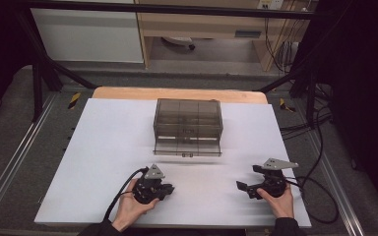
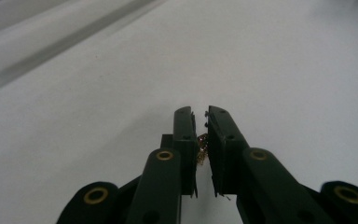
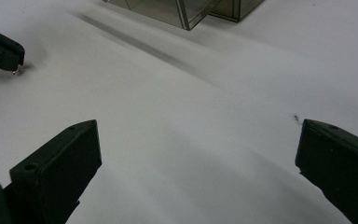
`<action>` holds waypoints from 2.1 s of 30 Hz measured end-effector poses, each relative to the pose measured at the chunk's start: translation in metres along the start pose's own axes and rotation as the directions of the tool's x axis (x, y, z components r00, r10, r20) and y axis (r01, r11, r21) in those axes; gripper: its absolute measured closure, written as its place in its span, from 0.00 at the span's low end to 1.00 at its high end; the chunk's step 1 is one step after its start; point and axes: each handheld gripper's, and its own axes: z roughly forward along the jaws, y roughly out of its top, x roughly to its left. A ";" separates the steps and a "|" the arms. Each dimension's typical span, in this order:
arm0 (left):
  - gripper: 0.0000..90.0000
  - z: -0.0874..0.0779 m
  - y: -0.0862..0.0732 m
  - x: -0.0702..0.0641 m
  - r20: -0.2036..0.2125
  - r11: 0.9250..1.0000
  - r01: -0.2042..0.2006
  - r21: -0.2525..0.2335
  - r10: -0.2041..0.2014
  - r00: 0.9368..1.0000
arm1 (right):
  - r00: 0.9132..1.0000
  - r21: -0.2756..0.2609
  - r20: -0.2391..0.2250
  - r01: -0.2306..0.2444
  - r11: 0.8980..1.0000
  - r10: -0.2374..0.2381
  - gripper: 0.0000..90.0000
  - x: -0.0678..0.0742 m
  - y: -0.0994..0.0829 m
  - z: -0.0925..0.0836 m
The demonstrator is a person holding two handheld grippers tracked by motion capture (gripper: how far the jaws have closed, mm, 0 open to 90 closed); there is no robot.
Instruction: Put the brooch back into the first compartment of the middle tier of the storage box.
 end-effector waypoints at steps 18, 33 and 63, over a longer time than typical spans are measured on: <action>0.91 -0.008 0.003 0.001 -0.007 1.000 -0.001 -0.030 0.001 1.000 | 1.000 0.002 0.000 0.003 1.000 -0.003 0.01 0.000 0.000 0.000; 0.91 -0.018 0.005 0.004 -0.019 0.999 0.008 -0.049 -0.009 1.000 | 1.000 0.003 0.000 0.003 1.000 -0.003 0.01 0.000 0.000 0.000; 0.92 -0.034 0.012 0.009 -0.044 0.996 0.010 -0.087 -0.014 0.999 | 1.000 0.004 0.005 0.002 1.000 -0.002 0.01 0.000 0.000 0.000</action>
